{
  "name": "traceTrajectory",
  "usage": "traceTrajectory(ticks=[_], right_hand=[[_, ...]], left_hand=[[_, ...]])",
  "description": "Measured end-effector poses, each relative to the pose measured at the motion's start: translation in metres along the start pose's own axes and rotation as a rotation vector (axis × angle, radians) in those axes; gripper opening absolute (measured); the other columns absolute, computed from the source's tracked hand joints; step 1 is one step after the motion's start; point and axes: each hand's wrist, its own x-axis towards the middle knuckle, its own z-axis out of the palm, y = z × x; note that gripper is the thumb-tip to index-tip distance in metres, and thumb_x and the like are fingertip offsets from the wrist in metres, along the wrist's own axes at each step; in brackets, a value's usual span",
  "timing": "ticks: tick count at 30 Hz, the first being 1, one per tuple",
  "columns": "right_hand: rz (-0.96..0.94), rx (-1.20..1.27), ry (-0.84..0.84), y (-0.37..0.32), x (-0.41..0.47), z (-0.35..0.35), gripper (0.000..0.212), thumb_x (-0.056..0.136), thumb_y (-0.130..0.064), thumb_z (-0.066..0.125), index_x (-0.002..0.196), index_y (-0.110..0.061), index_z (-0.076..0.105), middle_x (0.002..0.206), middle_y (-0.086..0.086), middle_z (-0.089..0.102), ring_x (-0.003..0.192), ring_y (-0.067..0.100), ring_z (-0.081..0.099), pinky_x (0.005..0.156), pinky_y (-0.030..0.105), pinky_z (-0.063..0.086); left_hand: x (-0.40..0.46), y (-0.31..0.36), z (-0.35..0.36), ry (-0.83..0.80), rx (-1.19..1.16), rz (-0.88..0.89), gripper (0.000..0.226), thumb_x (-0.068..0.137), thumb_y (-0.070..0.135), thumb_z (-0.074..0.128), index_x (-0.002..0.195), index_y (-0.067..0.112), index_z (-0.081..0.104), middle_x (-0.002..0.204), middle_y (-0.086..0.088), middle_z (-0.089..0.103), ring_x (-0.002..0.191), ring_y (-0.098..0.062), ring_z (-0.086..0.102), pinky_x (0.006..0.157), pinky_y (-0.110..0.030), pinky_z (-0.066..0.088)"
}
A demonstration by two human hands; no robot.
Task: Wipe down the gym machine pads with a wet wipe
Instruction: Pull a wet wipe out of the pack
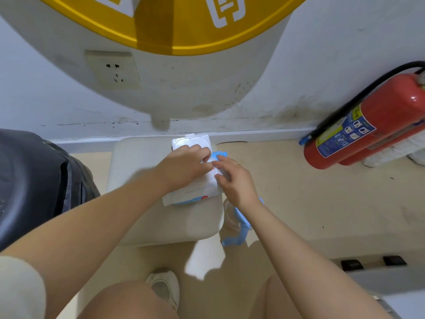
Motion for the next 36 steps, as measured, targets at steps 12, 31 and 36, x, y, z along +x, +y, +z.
traceTrajectory(ticks=[12,31,36], right_hand=[[-0.016,-0.203,0.074,0.007,-0.004,0.014,0.037,0.091,-0.014,0.047,0.124,-0.025,0.060,0.144,0.003,0.044,0.124,0.021,0.048,0.088,0.030,0.044],[-0.437,-0.942,-0.185,-0.036,0.030,0.019,0.019,0.062,-0.011,0.078,0.064,-0.009,0.059,0.066,0.005,0.054,0.057,0.026,0.055,0.046,0.017,0.002],[-0.493,-0.745,-0.076,-0.032,0.031,0.017,0.013,0.058,-0.010,0.065,0.053,-0.009,0.053,0.050,0.007,0.052,0.037,0.028,0.049,0.045,0.012,0.005]], left_hand=[[-0.062,-0.038,0.026,0.321,-0.105,0.066,0.042,0.059,0.009,0.068,0.094,0.020,0.046,0.099,-0.003,0.052,0.074,-0.027,0.061,0.057,-0.026,0.048],[-0.084,-0.016,0.043,0.361,-0.403,-0.284,0.021,0.082,0.026,0.042,0.090,0.016,0.059,0.103,-0.006,0.068,0.079,-0.026,0.065,0.068,-0.030,0.049],[-0.084,-0.014,0.049,0.438,-0.402,-0.305,0.013,0.084,0.023,0.044,0.088,0.021,0.056,0.103,-0.001,0.068,0.083,-0.013,0.052,0.067,-0.022,0.044]])
